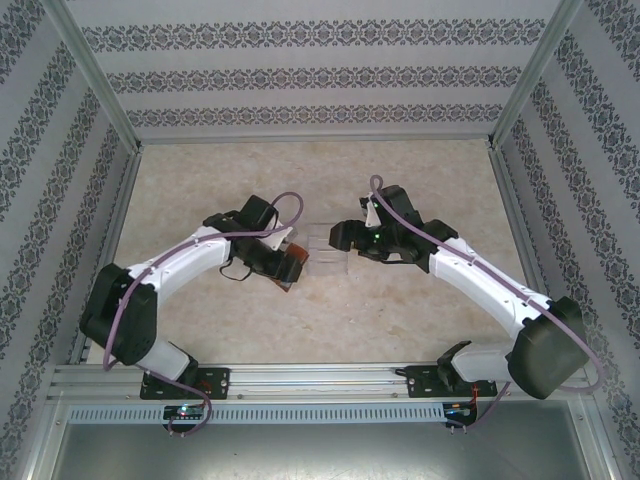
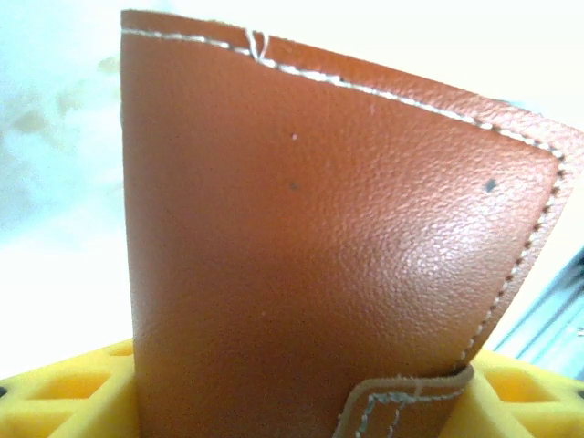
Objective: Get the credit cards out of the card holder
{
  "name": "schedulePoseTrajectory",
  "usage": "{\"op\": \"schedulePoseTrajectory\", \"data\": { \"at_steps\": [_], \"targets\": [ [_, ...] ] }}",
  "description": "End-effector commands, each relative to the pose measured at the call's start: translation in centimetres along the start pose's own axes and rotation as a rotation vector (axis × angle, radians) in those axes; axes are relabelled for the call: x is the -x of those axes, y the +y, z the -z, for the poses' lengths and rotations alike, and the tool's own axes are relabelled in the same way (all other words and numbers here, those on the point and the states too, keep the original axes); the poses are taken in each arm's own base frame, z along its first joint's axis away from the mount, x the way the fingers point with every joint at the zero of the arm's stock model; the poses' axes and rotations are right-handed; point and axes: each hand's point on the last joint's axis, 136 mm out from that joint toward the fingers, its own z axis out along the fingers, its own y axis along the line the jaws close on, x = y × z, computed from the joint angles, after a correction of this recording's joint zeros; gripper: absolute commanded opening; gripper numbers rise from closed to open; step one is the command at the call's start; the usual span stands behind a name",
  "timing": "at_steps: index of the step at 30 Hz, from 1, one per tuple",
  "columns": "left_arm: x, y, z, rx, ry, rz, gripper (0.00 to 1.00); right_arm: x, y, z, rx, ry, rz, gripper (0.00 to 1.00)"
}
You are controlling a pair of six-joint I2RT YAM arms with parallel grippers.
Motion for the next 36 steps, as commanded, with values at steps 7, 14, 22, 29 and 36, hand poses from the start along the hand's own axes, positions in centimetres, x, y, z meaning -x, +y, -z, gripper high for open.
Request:
{"op": "schedulePoseTrajectory", "data": {
  "at_steps": [7,14,22,29,36],
  "targets": [
    [0.8,-4.3,2.4,-0.203,-0.098,-0.11,0.62,-1.7,5.7,-3.3,0.272,0.126,-0.194,0.67],
    [1.1,-4.7,2.8,-0.215,-0.122,-0.124,0.63,-2.8,5.1,-5.2,0.249,0.178,-0.224,0.58],
    [1.4,-5.1,3.2,-0.227,-0.146,-0.127,0.64,-3.1,4.7,-5.2,0.238,0.184,-0.222,0.36],
    [1.7,-5.2,4.3,-0.205,-0.189,-0.136,0.76,-3.2,4.2,-4.9,0.21,0.168,-0.168,0.17],
    [2.7,-3.7,7.2,-0.057,-0.329,-0.117,0.85,-2.4,2.4,-3.6,0.066,0.102,0.095,0.21]
  ]
}}
